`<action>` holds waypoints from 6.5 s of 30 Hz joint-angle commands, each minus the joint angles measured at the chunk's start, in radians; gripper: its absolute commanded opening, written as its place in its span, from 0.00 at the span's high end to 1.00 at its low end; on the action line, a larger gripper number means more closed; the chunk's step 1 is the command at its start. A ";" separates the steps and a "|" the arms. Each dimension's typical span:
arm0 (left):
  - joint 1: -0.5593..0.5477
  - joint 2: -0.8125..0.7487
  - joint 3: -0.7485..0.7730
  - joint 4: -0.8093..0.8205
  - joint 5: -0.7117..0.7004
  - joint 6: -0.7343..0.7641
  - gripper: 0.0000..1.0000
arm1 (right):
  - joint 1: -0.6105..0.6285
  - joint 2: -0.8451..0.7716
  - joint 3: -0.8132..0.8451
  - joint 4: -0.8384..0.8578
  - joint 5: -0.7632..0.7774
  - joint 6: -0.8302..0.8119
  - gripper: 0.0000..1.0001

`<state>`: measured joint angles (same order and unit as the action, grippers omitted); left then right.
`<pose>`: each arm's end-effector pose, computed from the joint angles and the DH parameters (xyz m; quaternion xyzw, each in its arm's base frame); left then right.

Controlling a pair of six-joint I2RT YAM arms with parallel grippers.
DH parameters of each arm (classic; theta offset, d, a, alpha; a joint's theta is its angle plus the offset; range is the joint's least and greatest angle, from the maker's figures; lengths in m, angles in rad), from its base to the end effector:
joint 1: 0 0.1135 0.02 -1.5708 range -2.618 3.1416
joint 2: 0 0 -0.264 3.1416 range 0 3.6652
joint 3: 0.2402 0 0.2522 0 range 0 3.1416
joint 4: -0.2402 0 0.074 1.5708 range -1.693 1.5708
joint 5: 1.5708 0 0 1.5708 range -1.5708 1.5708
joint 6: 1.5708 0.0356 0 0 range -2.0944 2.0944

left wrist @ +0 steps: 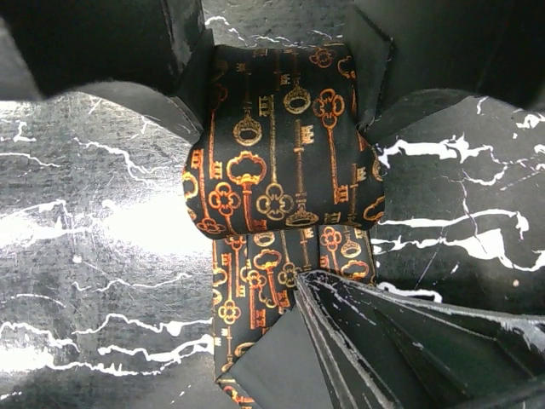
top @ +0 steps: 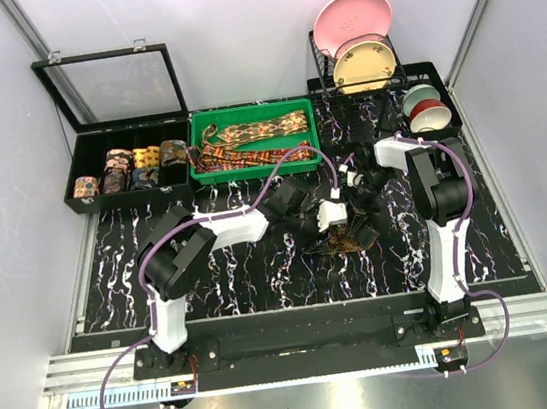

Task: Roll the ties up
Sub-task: Roll the tie at the center of the board.

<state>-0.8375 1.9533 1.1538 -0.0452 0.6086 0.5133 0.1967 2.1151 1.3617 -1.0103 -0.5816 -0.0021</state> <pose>0.2532 -0.3114 0.1474 0.6407 0.6295 -0.3311 0.2892 0.3458 0.0889 0.1137 0.0671 -0.9516 -0.2751 0.1195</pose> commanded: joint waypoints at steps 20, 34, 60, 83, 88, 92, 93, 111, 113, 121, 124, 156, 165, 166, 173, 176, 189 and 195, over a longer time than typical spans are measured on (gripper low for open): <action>-0.028 0.182 0.195 -0.367 -0.266 0.027 0.63 | -0.072 -0.175 -0.036 0.036 -0.167 -0.021 0.57; -0.006 0.216 0.239 -0.438 -0.265 -0.004 0.60 | -0.062 -0.158 -0.108 0.210 -0.305 -0.003 0.52; 0.015 0.102 0.181 -0.078 0.002 -0.165 0.22 | -0.006 -0.115 -0.130 0.185 0.017 -0.026 1.00; -0.012 0.145 0.116 -0.048 -0.018 -0.087 0.65 | 0.033 -0.076 -0.052 0.138 0.066 0.011 0.95; -0.020 0.148 0.121 -0.177 -0.137 -0.010 0.67 | -0.054 -0.133 -0.015 0.044 -0.033 -0.024 0.65; -0.025 0.156 0.135 -0.235 -0.207 -0.002 0.67 | -0.088 -0.194 -0.038 -0.001 -0.121 -0.061 0.58; -0.026 0.159 0.139 -0.242 -0.214 -0.004 0.66 | -0.088 -0.204 -0.048 0.006 -0.154 -0.059 0.57; -0.034 0.170 0.218 -0.282 -0.173 -0.061 0.47 | -0.010 -0.144 -0.130 0.127 -0.092 -0.004 1.00; -0.031 0.144 0.204 -0.262 -0.115 -0.062 0.44 | -0.010 -0.136 -0.128 0.124 -0.077 -0.003 1.00; -0.015 0.078 0.161 -0.070 -0.003 -0.137 0.29 | -0.011 -0.116 -0.141 0.115 0.034 -0.007 1.00; -0.017 0.079 0.164 -0.036 0.023 -0.156 0.27 | -0.011 -0.103 -0.135 0.110 0.065 -0.007 1.00; -0.035 0.145 0.041 -0.156 -0.095 -0.002 0.93 | -0.117 -0.210 -0.288 0.251 -0.323 0.069 0.15; -0.020 0.150 0.040 -0.153 -0.089 -0.027 0.98 | -0.180 -0.308 -0.392 0.288 -0.468 0.047 0.17; -0.020 0.150 0.038 -0.150 -0.089 -0.027 0.98 | -0.186 -0.335 -0.409 0.279 -0.471 0.048 0.16; -0.006 0.170 0.032 -0.102 -0.076 -0.116 1.00 | -0.191 -0.348 -0.492 0.484 -0.440 0.246 0.13; -0.006 0.167 0.023 -0.085 -0.075 -0.125 1.00 | -0.183 -0.334 -0.535 0.593 -0.376 0.342 0.09; -0.005 0.145 -0.052 -0.030 -0.070 -0.088 1.00 | -0.117 -0.247 -0.546 0.741 -0.376 0.432 0.23; 0.044 0.182 -0.054 0.021 -0.034 -0.208 1.00 | -0.191 -0.351 -0.474 0.560 -0.360 0.308 0.23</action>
<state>-0.8303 2.0296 1.1652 0.1200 0.6369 0.3714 0.0494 1.8328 0.8288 -0.3389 -1.0103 0.3988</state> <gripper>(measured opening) 0.378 0.770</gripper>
